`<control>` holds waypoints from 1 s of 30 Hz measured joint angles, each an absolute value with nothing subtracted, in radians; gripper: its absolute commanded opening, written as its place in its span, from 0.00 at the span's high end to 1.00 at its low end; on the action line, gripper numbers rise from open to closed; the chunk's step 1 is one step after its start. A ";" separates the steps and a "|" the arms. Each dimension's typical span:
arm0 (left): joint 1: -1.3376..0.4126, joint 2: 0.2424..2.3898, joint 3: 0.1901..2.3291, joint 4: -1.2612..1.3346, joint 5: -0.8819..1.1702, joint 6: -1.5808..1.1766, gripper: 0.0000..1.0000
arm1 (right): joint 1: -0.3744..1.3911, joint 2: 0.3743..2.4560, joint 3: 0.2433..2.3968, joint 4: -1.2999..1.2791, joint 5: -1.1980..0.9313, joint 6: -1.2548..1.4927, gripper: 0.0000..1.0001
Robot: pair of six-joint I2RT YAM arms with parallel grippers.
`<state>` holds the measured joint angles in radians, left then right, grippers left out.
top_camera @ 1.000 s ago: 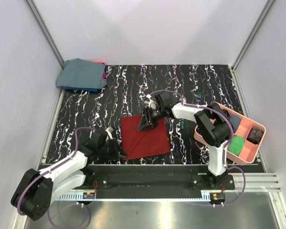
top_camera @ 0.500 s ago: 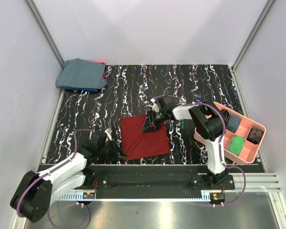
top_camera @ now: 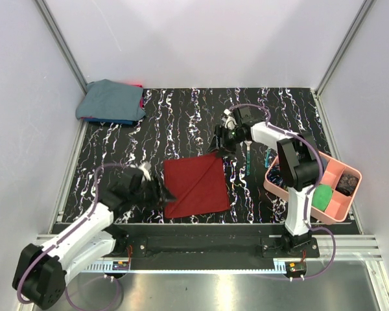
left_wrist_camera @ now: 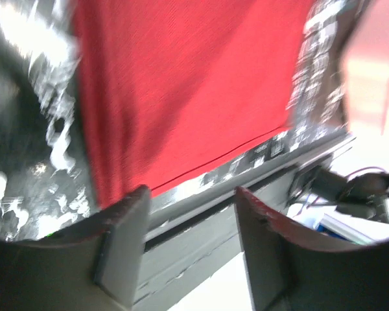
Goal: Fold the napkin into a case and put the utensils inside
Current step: Smooth out the top corner of the smaller-rectangle-folded napkin from the folded napkin, then turn over the upper triangle folded napkin at the center of the board.
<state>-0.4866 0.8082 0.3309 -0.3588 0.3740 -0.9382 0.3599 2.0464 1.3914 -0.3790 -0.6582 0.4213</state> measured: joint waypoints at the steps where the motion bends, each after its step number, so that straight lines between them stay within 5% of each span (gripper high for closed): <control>1: -0.480 0.815 0.374 -0.374 0.362 -0.917 0.32 | 0.364 2.026 1.393 -0.402 -0.644 0.418 0.27; 15: -0.222 1.566 1.031 -0.551 0.329 -0.431 0.43 | 0.597 1.675 1.336 -0.597 -0.478 0.393 0.28; 25: -0.212 1.763 1.136 -0.609 0.374 -0.320 0.49 | 0.602 1.670 1.085 -0.567 -0.376 0.453 0.65; 30: -0.214 1.777 1.137 -0.609 0.369 -0.315 0.49 | 0.602 1.753 1.032 -0.501 -0.313 0.477 0.71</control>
<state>-0.2138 1.7767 1.1366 -0.6090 0.3695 -0.3145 0.6018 1.7527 1.0325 -0.5007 -0.3126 0.4767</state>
